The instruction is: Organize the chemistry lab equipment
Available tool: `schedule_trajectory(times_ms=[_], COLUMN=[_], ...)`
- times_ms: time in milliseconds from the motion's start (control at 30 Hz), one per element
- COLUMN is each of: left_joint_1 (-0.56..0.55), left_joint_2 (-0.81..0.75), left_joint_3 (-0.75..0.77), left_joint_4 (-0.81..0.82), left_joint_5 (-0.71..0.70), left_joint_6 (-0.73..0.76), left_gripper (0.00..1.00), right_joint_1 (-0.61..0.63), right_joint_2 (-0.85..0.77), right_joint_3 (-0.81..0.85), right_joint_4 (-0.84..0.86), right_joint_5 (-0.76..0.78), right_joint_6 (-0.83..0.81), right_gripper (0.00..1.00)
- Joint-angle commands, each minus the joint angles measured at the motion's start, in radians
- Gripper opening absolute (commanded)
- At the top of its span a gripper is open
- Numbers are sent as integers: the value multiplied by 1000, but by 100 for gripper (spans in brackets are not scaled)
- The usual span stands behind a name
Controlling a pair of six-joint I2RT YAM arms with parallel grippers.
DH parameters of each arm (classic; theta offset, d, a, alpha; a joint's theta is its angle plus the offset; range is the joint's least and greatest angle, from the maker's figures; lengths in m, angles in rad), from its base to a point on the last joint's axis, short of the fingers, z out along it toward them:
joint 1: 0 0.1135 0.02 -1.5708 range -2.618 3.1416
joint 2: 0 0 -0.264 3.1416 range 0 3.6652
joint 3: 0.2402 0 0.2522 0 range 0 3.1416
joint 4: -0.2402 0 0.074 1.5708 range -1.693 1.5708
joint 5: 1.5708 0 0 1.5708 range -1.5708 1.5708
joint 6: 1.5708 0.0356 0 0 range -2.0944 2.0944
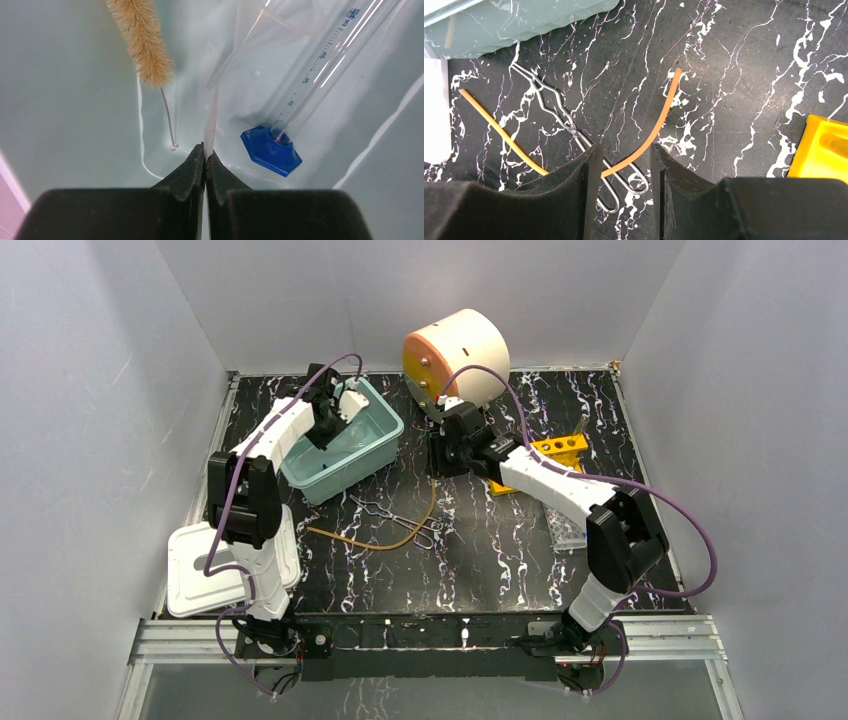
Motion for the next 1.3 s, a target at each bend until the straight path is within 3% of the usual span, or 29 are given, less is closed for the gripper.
schedule_trajectory(times_ms=[0, 133, 200, 267, 333, 733, 1000, 1133, 1267], left_joint_1=[6, 6, 6, 6, 6, 6, 6, 6, 6], left_joint_2=[11, 27, 31, 26, 18, -109, -279, -417, -567], left_joint_3=[-18, -24, -15, -7, 1, 74, 96, 8, -123], left_joint_4=[38, 85, 96, 101, 102, 121, 174, 254, 376], left_joint_5=[-59, -113, -127, -125, -124, -31, 122, 268, 350], left_joint_6=[78, 74, 57, 40, 29, -93, -353, -543, -783], left_gripper=[0, 1, 9, 26, 34, 48, 59, 63, 72], right_joint_1=[-5, -5, -6, -6, -7, -6, -1, 25, 63], right_joint_2=[14, 19, 21, 21, 21, -12, -28, -16, 23], right_joint_3=[58, 58, 59, 60, 60, 27, 5, 3, 13], right_joint_4=[33, 33, 32, 32, 30, 32, -32, -89, -145], right_joint_5=[-13, -18, -20, -19, -22, -19, 43, 113, 151], right_joint_6=[-4, 7, 9, 10, 13, 33, 73, 116, 170], right_gripper=[48, 48, 49, 49, 49, 51, 56, 58, 59])
